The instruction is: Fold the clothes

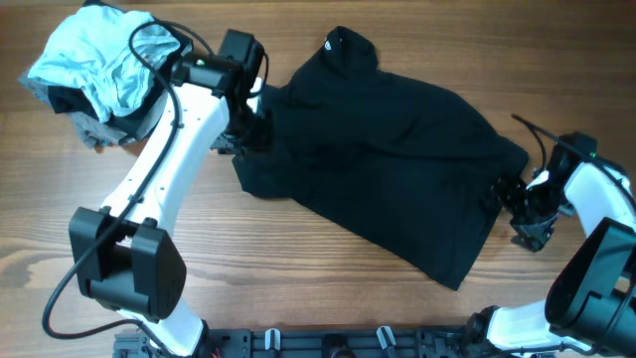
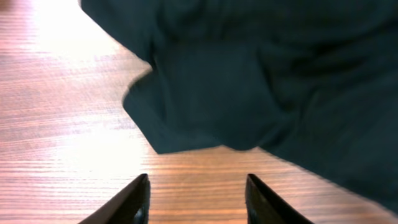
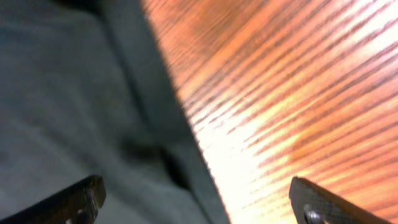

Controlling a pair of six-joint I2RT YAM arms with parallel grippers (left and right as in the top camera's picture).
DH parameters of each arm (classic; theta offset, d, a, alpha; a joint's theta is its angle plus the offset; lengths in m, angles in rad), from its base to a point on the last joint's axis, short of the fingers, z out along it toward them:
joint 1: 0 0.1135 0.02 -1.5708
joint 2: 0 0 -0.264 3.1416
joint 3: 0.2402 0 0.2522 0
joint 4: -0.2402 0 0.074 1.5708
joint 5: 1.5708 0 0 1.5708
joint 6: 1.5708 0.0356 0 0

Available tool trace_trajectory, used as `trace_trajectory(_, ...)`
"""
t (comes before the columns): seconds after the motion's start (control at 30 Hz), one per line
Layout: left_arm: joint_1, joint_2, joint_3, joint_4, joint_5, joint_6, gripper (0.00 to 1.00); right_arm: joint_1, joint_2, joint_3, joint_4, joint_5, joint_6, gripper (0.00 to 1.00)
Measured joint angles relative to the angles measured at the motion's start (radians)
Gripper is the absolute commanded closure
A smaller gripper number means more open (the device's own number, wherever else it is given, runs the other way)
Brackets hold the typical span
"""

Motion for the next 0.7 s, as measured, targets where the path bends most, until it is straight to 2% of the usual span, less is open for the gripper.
trace_trajectory(0.07, -0.013, 0.000, -0.043, 0.004, 0.001, 0.003, 0.39, 0.000, 0.000, -0.037, 0.034, -0.009, 0.007, 0.17)
trace_trajectory(0.13, -0.026, 0.000, -0.097, 0.014, 0.001, 0.001, 0.38, -0.001, -0.011, -0.053, 0.042, -0.035, 0.001, 0.20)
trace_trajectory(0.2, -0.032, 0.000, -0.158, 0.033, 0.007, 0.000, 0.38, -0.001, -0.022, -0.070, 0.040, -0.087, -0.012, 0.30)
trace_trajectory(0.27, -0.032, 0.000, -0.192, 0.053, 0.007, 0.000, 0.37, -0.001, -0.033, -0.093, 0.058, -0.136, -0.028, 0.55)
trace_trajectory(0.3, -0.032, 0.000, -0.206, 0.066, 0.007, 0.000, 0.35, -0.002, -0.042, -0.109, 0.087, -0.174, -0.046, 0.75)
trace_trajectory(0.37, -0.032, 0.000, -0.216, 0.089, 0.007, 0.000, 0.32, -0.002, -0.039, -0.127, 0.160, -0.244, -0.072, 0.94)
trace_trajectory(0.5, -0.032, 0.000, -0.217, 0.109, 0.007, 0.000, 0.26, -0.001, -0.018, -0.149, 0.246, -0.327, -0.092, 0.96)
trace_trajectory(0.7, -0.032, 0.000, -0.217, 0.112, 0.008, 0.000, 0.23, -0.010, -0.017, -0.101, 0.480, -0.373, -0.057, 0.96)
